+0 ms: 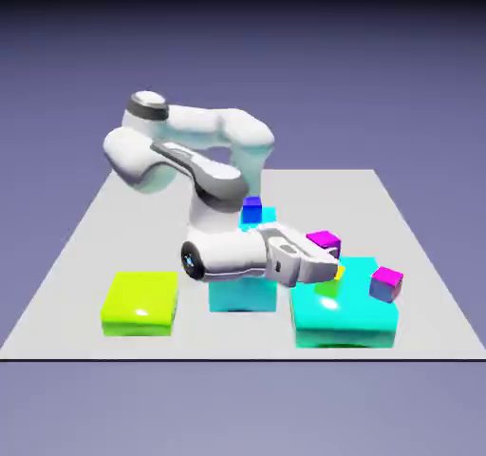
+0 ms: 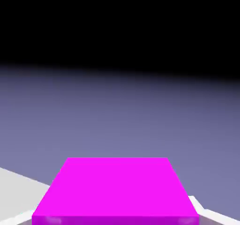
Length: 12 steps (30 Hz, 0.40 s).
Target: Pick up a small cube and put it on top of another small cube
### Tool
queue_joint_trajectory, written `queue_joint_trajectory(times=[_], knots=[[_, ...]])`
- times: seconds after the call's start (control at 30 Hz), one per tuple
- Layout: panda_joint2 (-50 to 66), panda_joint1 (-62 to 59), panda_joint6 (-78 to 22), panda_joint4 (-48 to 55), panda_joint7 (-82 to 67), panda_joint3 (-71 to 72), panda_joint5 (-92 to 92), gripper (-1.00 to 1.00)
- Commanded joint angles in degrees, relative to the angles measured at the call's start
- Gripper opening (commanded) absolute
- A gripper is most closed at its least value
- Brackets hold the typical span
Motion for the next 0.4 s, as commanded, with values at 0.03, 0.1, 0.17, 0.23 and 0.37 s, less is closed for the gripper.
queue_joint_trajectory(times=[0.03,0.1,0.17,0.23,0.37], knots=[[-1.10,4.16,0.68,0.60,-0.10,-1.32,-0.22,-1.00],[-2.73,8.31,1.32,0.39,-1.73,-5.32,-1.61,-1.00],[-3.38,9.97,1.58,0.31,-2.38,-6.93,-2.16,-1.00],[-4.41,11.52,6.56,-2.95,-3.35,-8.08,-2.65,-1.00],[-4.35,11.42,6.25,-2.75,-3.29,-8.01,-2.62,1.00]])
